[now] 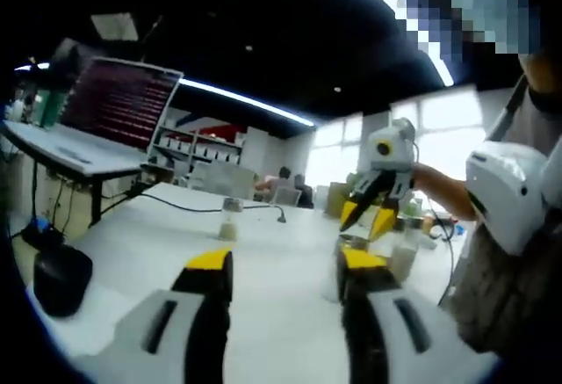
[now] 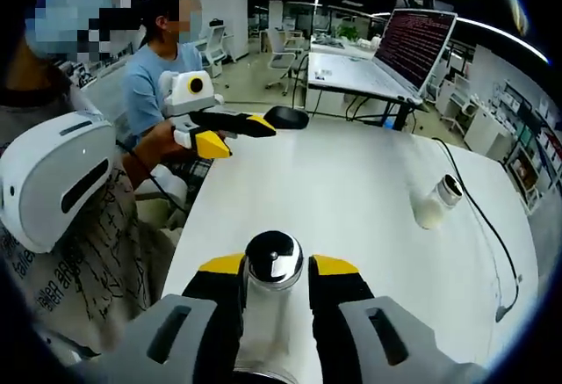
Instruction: Rotate the seasoning bottle until the label or dispensing opening points toward the visible target arrow and the bottle remains upright within the marked orientation range
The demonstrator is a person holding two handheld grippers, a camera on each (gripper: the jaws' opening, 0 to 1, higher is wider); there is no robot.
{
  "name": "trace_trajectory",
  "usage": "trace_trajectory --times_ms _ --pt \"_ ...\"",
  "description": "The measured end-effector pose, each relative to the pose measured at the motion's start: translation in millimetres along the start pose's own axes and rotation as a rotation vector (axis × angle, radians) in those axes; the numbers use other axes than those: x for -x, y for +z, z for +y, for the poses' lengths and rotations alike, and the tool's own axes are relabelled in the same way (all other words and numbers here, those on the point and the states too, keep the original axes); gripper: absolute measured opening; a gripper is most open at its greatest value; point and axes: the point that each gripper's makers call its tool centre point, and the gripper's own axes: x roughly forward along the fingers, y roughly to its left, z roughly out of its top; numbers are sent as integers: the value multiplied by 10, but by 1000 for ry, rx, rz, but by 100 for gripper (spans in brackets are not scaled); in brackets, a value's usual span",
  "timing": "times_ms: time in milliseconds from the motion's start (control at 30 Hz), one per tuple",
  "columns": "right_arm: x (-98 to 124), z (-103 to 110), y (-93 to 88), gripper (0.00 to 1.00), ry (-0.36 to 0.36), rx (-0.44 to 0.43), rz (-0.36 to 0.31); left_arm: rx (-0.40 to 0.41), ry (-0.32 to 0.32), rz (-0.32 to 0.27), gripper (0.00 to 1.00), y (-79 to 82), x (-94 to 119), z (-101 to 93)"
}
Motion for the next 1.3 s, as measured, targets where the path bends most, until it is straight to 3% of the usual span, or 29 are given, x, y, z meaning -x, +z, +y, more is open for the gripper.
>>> trace_trajectory --times_ms 200,333,567,967,1100,1300 --pt "-39 27 -102 31 26 -16 35 -4 10 4 50 3 77 2" --pt "-48 46 -56 29 50 -24 33 21 15 -19 50 73 193 36" --pt "-69 80 -77 27 76 -24 67 -1 54 2 50 71 337 164" --pt "-78 68 -69 27 112 45 85 -20 53 23 49 25 209 97" --pt "-116 68 -34 48 109 42 64 -23 60 27 49 -2 196 74" --pt "-186 141 4 39 155 154 69 -19 81 26 48 -21 215 80"
